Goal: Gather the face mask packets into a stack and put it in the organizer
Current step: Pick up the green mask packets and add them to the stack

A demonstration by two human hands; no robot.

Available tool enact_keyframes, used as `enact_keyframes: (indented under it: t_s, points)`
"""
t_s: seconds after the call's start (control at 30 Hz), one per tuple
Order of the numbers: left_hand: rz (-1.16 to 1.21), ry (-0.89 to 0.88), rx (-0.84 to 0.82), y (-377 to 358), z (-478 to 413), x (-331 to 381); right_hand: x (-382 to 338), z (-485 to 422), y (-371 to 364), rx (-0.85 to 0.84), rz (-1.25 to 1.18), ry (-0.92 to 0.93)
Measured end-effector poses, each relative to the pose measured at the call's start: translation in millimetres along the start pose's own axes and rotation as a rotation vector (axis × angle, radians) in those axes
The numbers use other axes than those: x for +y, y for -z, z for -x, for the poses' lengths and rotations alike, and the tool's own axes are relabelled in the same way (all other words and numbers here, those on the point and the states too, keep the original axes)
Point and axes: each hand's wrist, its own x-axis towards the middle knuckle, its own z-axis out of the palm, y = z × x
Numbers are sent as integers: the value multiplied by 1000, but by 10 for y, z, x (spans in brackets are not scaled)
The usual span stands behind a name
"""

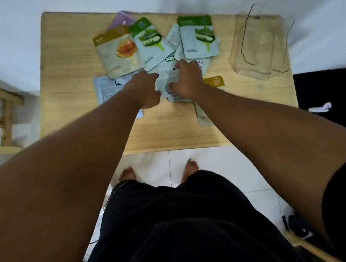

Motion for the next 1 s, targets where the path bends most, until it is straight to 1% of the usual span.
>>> enact_keyframes:
  t_s: [0.03,0.1,0.2,0.27,0.37,0.43,0.5,0.57,0.63,0.7,0.73,0.77,0.83,0.87,0.93,1.0]
  points:
    - [-15,-4,-25,-3,-4,22,-11,-19,-13,35,-18,-23]
    - [4,10,-10,-41,-39,5,-7,-47,-28,102,-94,-108]
    - [159,55,30,-120,-67,-49,23,-70,-34,126,-243,-194]
    - [268,72,89,-138,-68,-79,35,-67,-3,152,-336,-202]
    - [348,85,115,-155,-59,-71,24,-36,31,124,-504,-212]
    - [387,93,104,-128,-33,-47,-9,4,58,104,-622,-231]
    - [408,36,148,-90,-13,-33,-60,46,132,90,-739,-238]
    - [492,26,208,-40,1,-19,-149,122,249,29,-878,-229]
    - [643,65,264,40,-6,9,-224,178,352,1,-970,-206]
    - [706,166,309,123,-21,22,-293,190,420,-35,-992,-198]
    - [761,208,302,181,7,32,-319,190,444,-62,-975,-193]
    - [880,239,257,258,62,64,-345,196,472,-88,-948,-185]
    - [1196,288,114,386,182,117,-375,197,482,-152,-896,-156]
    - [1317,312,52,421,223,121,-387,206,475,-200,-885,-136]
    - [1499,324,-7,437,253,112,-405,215,431,-318,-871,-122]
    - [1649,289,-48,420,262,95,-424,234,390,-404,-804,-133]
